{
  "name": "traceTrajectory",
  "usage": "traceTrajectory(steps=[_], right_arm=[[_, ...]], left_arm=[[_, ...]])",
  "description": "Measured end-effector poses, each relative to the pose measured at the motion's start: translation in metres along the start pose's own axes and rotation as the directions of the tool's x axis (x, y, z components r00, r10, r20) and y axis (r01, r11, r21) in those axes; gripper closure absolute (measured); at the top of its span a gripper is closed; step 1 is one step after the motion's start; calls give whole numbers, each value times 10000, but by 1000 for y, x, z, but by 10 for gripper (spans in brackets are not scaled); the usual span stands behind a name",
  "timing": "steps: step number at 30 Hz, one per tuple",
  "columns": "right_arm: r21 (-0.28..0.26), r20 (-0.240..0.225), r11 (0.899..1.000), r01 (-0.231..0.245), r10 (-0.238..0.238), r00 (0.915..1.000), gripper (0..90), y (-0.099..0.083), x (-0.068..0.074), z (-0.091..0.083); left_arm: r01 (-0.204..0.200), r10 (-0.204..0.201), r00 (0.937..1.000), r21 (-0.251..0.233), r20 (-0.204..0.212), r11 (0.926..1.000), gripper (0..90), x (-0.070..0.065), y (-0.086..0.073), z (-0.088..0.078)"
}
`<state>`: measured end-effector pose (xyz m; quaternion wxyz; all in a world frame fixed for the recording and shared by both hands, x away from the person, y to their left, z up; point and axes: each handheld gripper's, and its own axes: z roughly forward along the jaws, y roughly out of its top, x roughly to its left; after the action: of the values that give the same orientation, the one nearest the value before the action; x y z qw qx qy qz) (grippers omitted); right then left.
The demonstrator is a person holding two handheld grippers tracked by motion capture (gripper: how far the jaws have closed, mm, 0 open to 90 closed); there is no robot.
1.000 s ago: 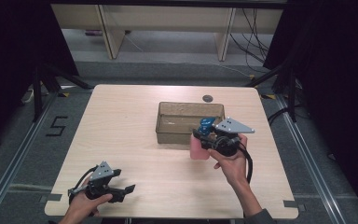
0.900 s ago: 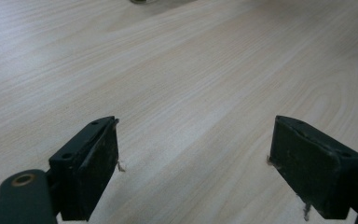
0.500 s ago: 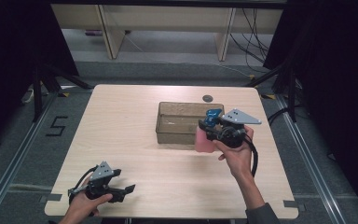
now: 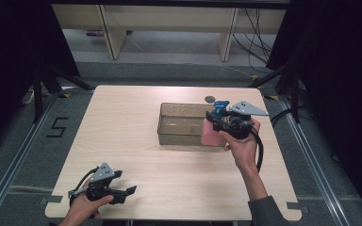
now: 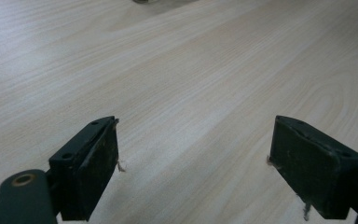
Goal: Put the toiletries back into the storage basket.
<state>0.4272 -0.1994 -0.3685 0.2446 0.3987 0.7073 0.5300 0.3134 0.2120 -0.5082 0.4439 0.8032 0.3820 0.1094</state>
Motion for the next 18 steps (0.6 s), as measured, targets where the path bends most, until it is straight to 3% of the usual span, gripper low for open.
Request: traceTrajectory(steps=[4, 5, 9, 10, 12, 14, 15, 18], right_arm=[[-17, 60, 9999, 137, -137, 9999, 535, 2, -8, 3], [25, 175, 10000, -60, 59, 9998, 535, 3, -8, 3], [-34, 316, 10000, 60, -58, 9995, 535, 5, -15, 5], [39, 250, 9999, -120, 119, 9996, 535, 5, -15, 5], [-95, 427, 9995, 308, -304, 9986, 535, 7, -19, 6], [1, 272, 9999, -100, 100, 9996, 535, 8, -19, 8], [43, 359, 10000, -14, 12, 9994, 535, 8, -20, 9], [26, 378, 10000, -63, 62, 9993, 535, 8, -22, 13]], left_arm=[[-15, 15, 10000, 7, 1, 10000, 148, 0, 0, 0], [10, -10, 10000, -7, -2, 10000, 148, 0, 0, 0], [-18, 18, 10000, 24, -13, 10000, 148, 0, 0, 0], [-19, 19, 10000, 34, -17, 10000, 148, 0, 0, 0], [-21, 21, 10000, 10, -43, 10000, 149, 0, 0, 0], [-26, 26, 10000, 11, -7, 10000, 148, 0, 0, 0], [-181, 181, 9998, 166, -13, 9997, 149, 1, 0, -1], [-7, 7, 10000, -10, 2, 10000, 148, 0, 0, 0]])
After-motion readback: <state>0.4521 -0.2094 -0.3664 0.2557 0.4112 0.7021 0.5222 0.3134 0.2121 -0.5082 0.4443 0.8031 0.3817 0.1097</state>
